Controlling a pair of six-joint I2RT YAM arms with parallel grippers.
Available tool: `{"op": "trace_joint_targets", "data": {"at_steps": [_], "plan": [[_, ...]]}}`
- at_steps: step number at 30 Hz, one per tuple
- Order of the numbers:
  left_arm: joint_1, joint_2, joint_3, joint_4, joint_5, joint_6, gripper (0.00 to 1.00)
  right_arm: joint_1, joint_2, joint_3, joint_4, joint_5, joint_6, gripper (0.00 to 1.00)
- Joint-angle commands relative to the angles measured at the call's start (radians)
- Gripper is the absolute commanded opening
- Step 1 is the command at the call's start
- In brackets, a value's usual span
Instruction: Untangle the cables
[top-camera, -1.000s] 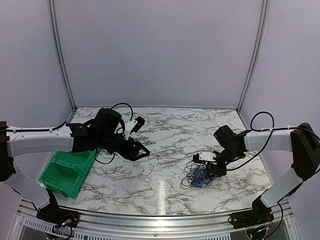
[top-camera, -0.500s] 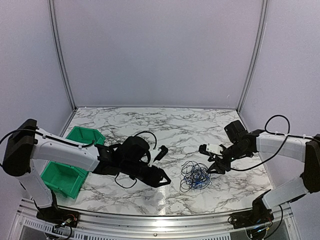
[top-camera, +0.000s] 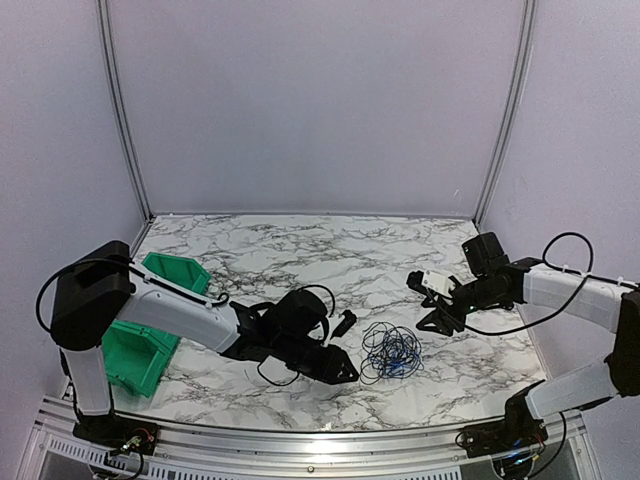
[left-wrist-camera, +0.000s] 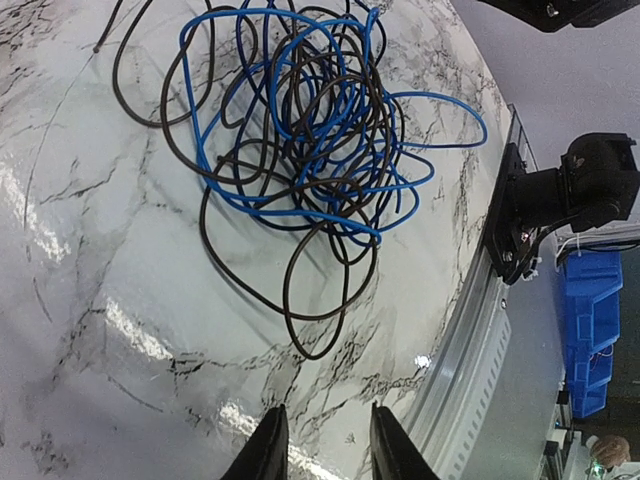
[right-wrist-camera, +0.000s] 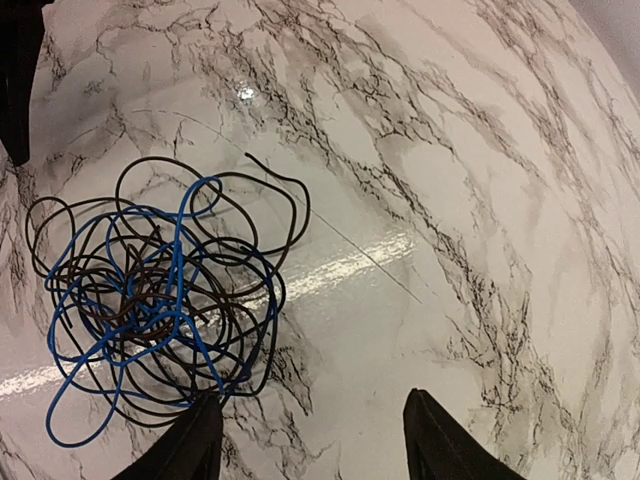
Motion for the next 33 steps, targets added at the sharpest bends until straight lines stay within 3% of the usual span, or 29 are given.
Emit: {"op": "trace_joint_targets", "data": {"at_steps": [1,9,18,28,33], "plan": [[-0.005,0.05,0.039,0.076,0.024,-0.022,0.29,-0.004,0.006,0.005,0.014,-0.014,0.015,0.62],[-0.004,0.128,0.086,0.1,0.043,-0.033,0.25,-0.004,0.007,0.001,0.02,-0.002,0.015,0.62],[0.011,0.153,0.107,0.137,0.009,-0.039,0.0,-0.004,0.01,-0.003,0.023,0.006,0.016,0.61],[0.085,0.015,-0.025,0.122,-0.066,0.006,0.0,0.02,-0.021,0.031,-0.009,-0.068,0.013,0.59],[0.136,-0.086,-0.097,0.055,-0.079,0.049,0.0,0.148,-0.049,0.08,-0.025,-0.084,0.004,0.6]]}}
